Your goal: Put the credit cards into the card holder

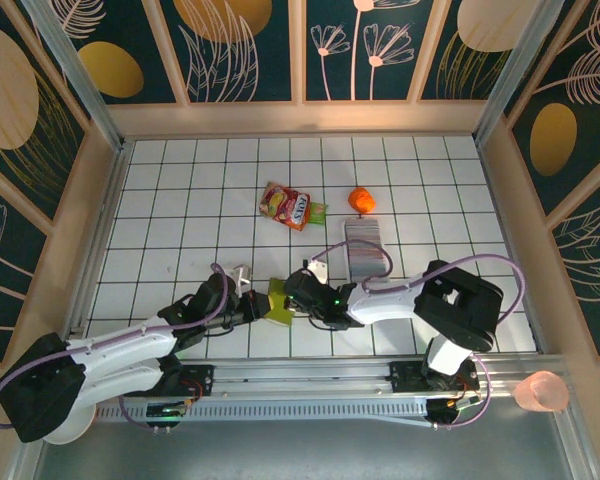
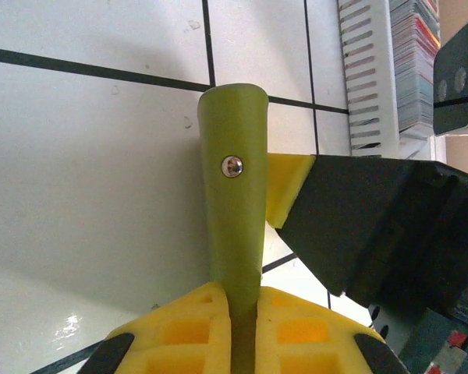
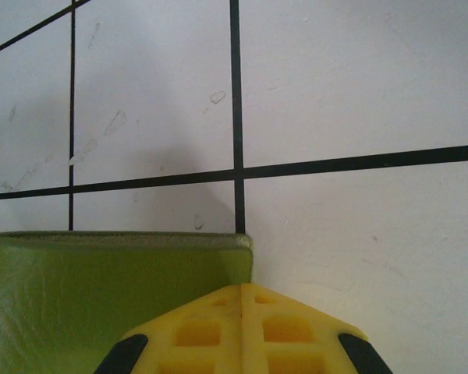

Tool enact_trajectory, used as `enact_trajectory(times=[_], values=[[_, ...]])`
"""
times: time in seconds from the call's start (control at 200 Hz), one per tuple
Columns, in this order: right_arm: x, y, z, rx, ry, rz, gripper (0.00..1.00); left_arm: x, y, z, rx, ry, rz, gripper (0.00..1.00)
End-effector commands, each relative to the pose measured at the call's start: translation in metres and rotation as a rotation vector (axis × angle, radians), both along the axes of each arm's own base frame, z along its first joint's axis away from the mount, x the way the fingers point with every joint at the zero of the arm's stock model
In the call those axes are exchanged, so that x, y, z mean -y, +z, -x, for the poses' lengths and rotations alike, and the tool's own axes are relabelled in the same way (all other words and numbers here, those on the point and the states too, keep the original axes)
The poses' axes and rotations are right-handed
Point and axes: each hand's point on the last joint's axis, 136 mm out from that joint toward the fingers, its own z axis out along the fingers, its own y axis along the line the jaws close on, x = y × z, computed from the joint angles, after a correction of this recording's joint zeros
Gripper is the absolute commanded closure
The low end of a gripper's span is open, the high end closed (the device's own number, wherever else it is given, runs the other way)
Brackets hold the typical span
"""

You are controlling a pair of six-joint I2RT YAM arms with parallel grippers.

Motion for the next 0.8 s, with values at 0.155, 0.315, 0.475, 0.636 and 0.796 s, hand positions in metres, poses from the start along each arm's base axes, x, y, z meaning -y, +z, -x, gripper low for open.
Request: enact_trajectory(times=[0.155,0.315,0.475,0.636,0.796], values=[[0.021,0.047,-0.005,0.145,-0.011,-0.021,0.91,0.002,0.026,-0.018,0.117,0.035,0.014,1.0],[0.034,0.096,-0.008,0.272,0.017,-0.068,0.6,0.002,0.039,-0.026,0.166,0.056,0.018,1.0],[0.05,0.162,-0.002,0.429,0.075,-0.176,0.52,0.0,0.059,-0.033,0.243,0.075,0.032,1.0],[0.068,0.209,0.002,0.577,0.101,-0.228,0.24,-0.004,0.099,-0.046,0.391,0.102,0.035,1.0],[0.06,0.234,0.008,0.629,0.207,-0.233,0.24,-0.004,0.138,-0.055,0.522,0.115,0.053,1.0]])
